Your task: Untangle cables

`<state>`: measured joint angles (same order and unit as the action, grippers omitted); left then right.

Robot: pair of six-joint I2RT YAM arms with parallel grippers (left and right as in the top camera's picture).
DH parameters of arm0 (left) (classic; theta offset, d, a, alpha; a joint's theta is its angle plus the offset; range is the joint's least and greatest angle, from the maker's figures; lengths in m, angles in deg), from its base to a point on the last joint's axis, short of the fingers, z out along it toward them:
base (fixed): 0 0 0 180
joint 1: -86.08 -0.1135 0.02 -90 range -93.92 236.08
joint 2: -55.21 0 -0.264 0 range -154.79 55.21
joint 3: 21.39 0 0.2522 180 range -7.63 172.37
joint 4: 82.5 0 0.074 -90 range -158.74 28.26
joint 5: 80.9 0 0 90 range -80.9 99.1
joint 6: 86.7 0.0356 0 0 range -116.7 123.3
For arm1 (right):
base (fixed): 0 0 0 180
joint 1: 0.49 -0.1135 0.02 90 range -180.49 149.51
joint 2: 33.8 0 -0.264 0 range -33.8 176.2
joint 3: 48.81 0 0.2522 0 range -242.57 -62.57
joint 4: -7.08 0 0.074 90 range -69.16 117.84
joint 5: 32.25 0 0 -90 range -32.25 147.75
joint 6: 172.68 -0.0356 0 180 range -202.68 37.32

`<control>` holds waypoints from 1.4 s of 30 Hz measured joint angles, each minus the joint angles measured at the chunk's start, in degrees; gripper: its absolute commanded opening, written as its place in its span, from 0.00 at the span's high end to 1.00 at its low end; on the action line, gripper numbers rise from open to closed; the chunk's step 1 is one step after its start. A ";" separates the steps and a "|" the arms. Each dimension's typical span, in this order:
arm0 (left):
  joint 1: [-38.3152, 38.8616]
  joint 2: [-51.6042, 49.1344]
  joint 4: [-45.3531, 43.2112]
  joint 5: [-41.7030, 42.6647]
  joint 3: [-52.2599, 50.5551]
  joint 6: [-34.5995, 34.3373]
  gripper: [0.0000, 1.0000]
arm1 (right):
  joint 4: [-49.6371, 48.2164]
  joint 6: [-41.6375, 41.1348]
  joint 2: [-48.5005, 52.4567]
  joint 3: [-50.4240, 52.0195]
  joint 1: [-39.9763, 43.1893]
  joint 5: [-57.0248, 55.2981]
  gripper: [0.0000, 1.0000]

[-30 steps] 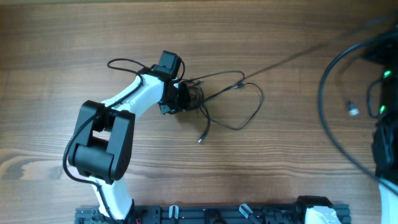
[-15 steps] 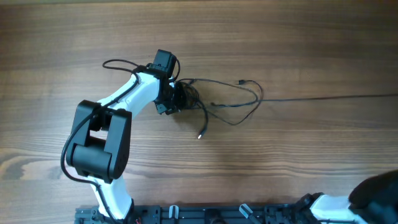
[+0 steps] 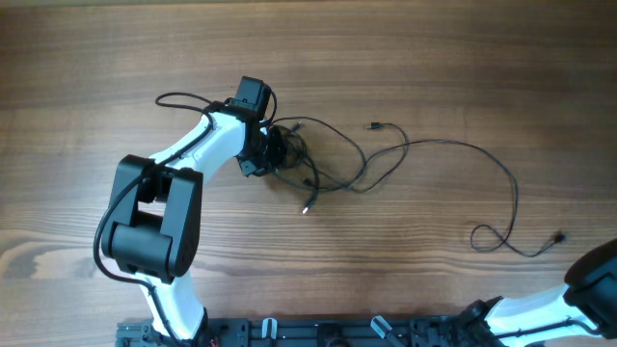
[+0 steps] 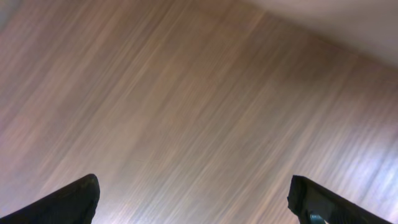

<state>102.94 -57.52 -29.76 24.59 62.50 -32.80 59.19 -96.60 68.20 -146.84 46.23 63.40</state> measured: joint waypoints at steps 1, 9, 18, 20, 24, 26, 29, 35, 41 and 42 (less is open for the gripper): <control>0.00 0.00 -0.20 -0.07 0.00 0.00 0.75 | 2.73 -1.14 0.02 0.00 -1.75 2.40 0.00; -0.02 0.00 -1.29 -0.66 0.00 0.00 0.76 | 2.05 -3.19 0.11 11.52 -35.28 16.24 0.31; -0.02 0.00 -1.44 -0.70 0.00 0.00 0.76 | -12.35 -19.78 5.84 18.80 -60.24 11.61 0.39; -0.02 0.00 -1.42 -0.70 0.00 0.00 0.75 | -12.46 -23.47 7.76 18.49 -61.70 10.29 0.45; 0.00 0.00 -1.49 -0.85 0.00 0.00 0.75 | -10.12 -31.06 8.48 17.75 -61.94 9.05 0.42; -0.02 0.00 -1.55 -0.87 0.00 0.00 0.75 | -8.61 -33.77 8.70 17.51 -61.83 8.63 0.31; -0.02 0.00 -1.64 -0.85 0.00 0.00 0.72 | -8.52 -35.80 8.70 16.96 -61.90 8.39 0.29; -0.02 0.00 -1.99 -0.68 0.00 -0.02 0.73 | -2.80 -39.10 7.82 17.09 -61.90 5.81 0.38; -0.07 -0.09 -2.16 -1.33 -0.02 -0.22 0.87 | -3.02 -47.84 7.87 17.16 -62.93 2.99 0.49; -0.11 -0.11 -2.14 -1.31 -0.02 -0.22 0.89 | -3.50 -48.68 8.00 17.16 -63.17 2.84 0.52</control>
<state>102.83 -57.63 -31.90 23.28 62.48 -33.02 55.69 -145.27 76.20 -129.68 -16.94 66.24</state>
